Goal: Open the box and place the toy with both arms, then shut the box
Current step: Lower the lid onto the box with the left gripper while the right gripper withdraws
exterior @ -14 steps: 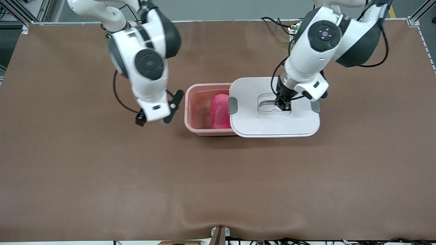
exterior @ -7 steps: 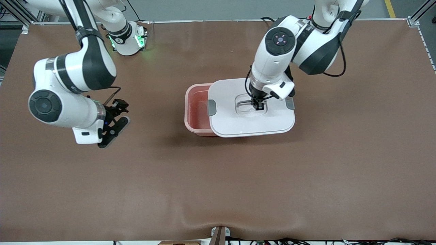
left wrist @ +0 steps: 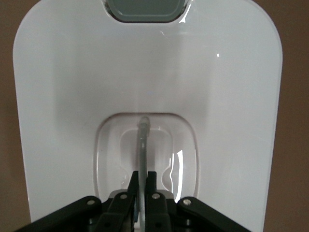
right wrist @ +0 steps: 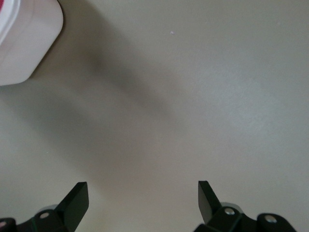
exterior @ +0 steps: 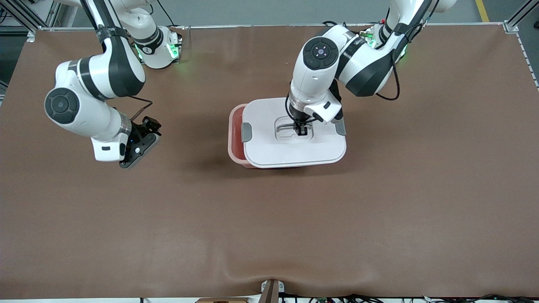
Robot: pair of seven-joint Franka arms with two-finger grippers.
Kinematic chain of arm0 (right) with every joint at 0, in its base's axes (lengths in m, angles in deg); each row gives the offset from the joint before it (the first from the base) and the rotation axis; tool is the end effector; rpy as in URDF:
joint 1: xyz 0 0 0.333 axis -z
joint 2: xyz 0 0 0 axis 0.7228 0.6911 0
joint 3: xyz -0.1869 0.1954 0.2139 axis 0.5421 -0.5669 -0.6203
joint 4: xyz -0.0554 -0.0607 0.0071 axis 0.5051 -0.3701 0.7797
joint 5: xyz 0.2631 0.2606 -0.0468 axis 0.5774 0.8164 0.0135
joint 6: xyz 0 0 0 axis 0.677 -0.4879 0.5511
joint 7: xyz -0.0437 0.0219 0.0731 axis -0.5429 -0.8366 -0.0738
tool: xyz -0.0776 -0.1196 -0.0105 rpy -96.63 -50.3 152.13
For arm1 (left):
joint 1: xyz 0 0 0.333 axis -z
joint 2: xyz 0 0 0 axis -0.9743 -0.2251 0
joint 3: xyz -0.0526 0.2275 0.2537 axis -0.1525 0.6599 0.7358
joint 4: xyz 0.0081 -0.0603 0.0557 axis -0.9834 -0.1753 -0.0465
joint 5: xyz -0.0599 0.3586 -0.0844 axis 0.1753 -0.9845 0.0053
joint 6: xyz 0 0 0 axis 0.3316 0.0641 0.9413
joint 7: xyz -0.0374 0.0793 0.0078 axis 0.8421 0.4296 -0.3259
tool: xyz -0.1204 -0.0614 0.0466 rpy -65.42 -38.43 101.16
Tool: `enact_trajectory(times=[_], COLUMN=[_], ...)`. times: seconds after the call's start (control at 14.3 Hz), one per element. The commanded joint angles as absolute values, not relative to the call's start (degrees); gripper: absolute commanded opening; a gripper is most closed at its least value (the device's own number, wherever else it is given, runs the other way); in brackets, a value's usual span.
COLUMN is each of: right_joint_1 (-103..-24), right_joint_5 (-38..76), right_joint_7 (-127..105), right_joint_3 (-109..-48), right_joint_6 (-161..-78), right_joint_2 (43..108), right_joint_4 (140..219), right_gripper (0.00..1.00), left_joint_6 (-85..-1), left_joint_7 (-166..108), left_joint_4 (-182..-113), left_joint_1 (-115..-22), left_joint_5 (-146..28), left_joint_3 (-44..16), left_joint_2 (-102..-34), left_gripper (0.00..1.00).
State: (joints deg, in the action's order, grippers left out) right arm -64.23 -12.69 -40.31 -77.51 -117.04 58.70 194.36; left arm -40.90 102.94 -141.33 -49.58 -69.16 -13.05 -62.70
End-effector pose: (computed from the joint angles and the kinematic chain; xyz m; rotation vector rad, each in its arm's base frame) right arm 0.5346 0.1212 0.3987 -2.8260 -1.1353 0.1771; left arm 0.4817 -0.4395 0.4255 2.1039 2.2847 -0.1184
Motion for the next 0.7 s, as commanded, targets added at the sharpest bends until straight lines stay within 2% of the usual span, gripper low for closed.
enact_trajectory(times=[0.0,0.63], right_joint_1=[-60.88,-56.67], right_joint_5=[-9.98,-6.81], right_joint_7=[-36.22,-36.29], right_joint_3=[-78.10,-78.10], right_joint_6=[-118.85,-122.71], right_joint_2=[55.70,54.57], right_joint_4=[198.93,203.86], right_gripper=[1.00,1.00], left_joint_6=[-40.52,-42.37], left_joint_7=[105.06,108.49], left_joint_4=[-137.75,-137.83], left_joint_1=[-48.25,-44.65], left_joint_5=[-71.46,-75.60], left_joint_3=[-12.93,-13.02], left_joint_2=[-65.56,-68.12], left_gripper=[0.00,0.00])
